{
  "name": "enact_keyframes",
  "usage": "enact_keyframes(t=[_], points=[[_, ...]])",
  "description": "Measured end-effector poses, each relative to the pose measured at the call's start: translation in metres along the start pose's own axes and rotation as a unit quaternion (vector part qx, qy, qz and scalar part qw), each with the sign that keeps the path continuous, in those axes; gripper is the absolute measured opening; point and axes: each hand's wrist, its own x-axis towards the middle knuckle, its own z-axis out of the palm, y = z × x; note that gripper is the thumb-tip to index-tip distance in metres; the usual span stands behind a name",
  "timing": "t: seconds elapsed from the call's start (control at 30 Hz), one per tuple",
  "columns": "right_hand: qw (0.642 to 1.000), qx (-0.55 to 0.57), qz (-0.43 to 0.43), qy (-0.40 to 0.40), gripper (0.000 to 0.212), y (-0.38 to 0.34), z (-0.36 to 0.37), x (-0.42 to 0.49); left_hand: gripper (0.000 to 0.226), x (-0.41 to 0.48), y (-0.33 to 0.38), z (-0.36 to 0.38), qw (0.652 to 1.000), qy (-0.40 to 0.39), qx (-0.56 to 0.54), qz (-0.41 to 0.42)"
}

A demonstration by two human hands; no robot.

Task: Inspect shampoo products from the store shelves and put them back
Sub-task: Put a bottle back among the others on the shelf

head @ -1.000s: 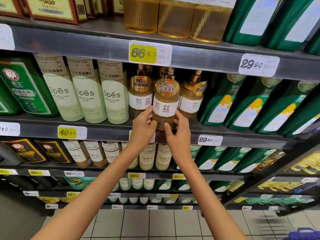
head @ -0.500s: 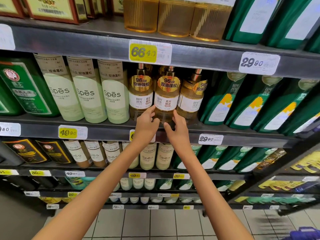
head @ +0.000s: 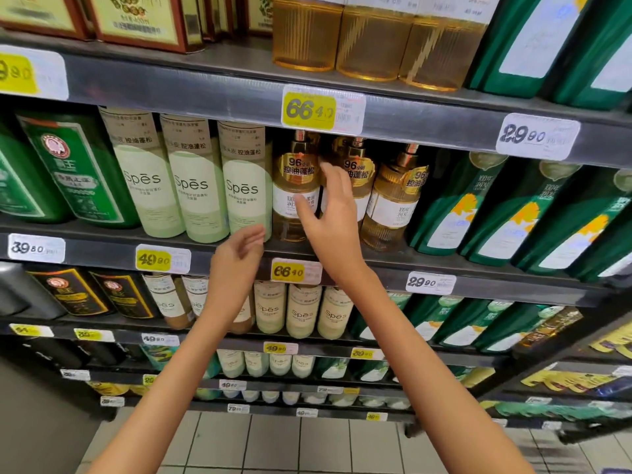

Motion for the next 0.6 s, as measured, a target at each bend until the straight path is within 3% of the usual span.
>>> enact_keyframes(t=[0.1,0.17,0.33,0.6], points=[[0.999,-0.034,0.008,-0.015,0.034,-0.006,0.005,0.019,0.030,-0.006,-0.006,-0.013,1.000,0.017,0.004,-0.005],[0.994,-0.073,0.065,-0.047,0.027,-0.008,0.007,0.036,0.030,-0.009,-0.008,-0.022,1.000,0.026,0.013,-0.003],[0.964,-0.188,0.120,-0.144,0.048,-0.013,0.016,0.067,0.030,-0.014,-0.008,-0.038,0.998,0.049,0.029,-0.002],[0.971,-0.211,0.095,-0.065,0.042,-0.004,0.025,0.054,0.032,-0.022,-0.008,-0.041,0.999,0.049,0.017,-0.017]])
